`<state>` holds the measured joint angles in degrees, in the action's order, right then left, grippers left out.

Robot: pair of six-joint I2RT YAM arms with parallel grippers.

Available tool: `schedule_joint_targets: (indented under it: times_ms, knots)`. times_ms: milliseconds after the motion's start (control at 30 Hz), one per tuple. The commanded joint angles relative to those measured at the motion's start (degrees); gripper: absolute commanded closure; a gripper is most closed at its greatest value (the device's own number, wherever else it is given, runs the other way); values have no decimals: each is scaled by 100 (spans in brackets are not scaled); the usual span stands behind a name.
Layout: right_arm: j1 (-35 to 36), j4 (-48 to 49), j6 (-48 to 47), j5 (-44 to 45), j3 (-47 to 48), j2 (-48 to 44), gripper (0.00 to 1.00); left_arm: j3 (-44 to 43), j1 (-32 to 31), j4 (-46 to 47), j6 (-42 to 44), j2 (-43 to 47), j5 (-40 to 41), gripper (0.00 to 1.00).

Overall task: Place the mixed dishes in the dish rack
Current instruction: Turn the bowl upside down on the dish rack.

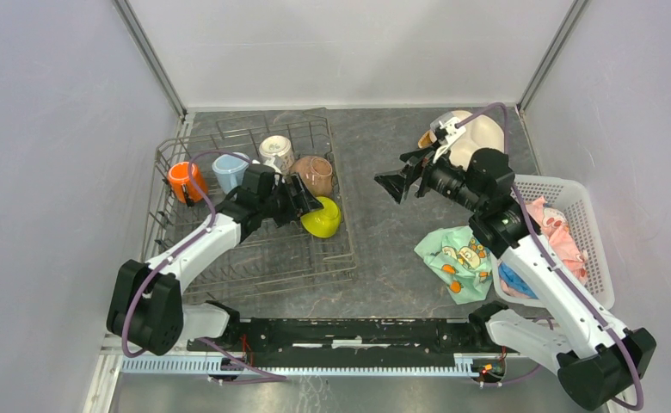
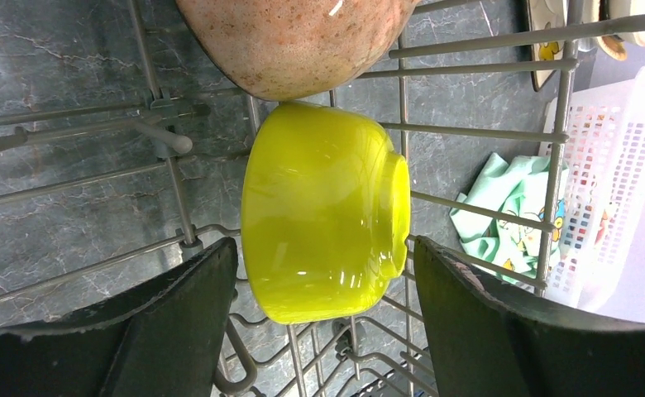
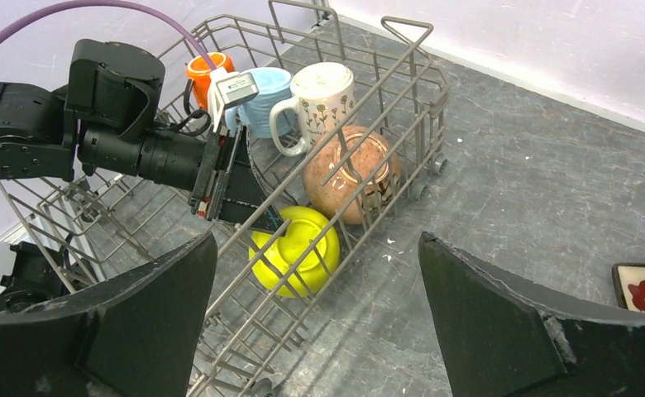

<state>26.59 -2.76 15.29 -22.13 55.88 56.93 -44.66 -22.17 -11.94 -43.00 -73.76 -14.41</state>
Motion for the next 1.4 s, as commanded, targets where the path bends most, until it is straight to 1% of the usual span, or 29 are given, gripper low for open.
schedule_joint_targets:
  times_ms: [0,167,267,333,533,633,667,700,733,800,900,1033,1100,1200,1367]
  knots:
    - [-8,6,-105,247,-94,-111,2,-215,-4,-254,337,220,146,17]
    - [-22,-96,-38,485,-103,-50,2,-328,-5,-468,486,339,237,19]
    - [-25,-269,269,1178,-130,-34,2,-443,-3,-600,551,475,351,21]
    - [-27,-455,220,1510,-104,-9,2,-632,2,-780,680,557,478,20]
    - [-32,-704,154,2504,-127,-21,2,-1381,-2,-1331,1244,882,1155,18]
    - [-32,-583,158,2968,-252,-60,5,-1698,-5,-1577,1559,1019,1418,17]
    - [-39,-524,109,3077,-305,-63,7,-1757,-4,-1633,1707,1063,1576,11]
    - [-36,-505,52,3169,-338,-55,9,-1774,-2,-1657,1817,1118,1636,2]
    - [-38,-542,13,3307,-341,-29,9,-1758,0,-1665,1908,1181,1680,0]
    - [-41,-645,-122,3506,-284,96,11,-1636,-3,-1656,2003,1332,1826,0]
    - [-40,-764,-626,3562,-173,347,12,-1343,2,-1510,2181,1582,1990,0]
    - [-73,-926,-1198,3848,35,822,13,-828,0,-1219,2331,1946,2135,0]
    - [-108,-915,-1401,3930,108,1058,16,-546,2,-1084,2418,2153,2198,0]
    - [-159,-745,-1777,3994,153,1371,24,-124,-6,-956,2612,2492,2403,0]
    - [-433,-697,-2201,3881,387,1842,46,200,7,-979,2747,2943,2886,0]
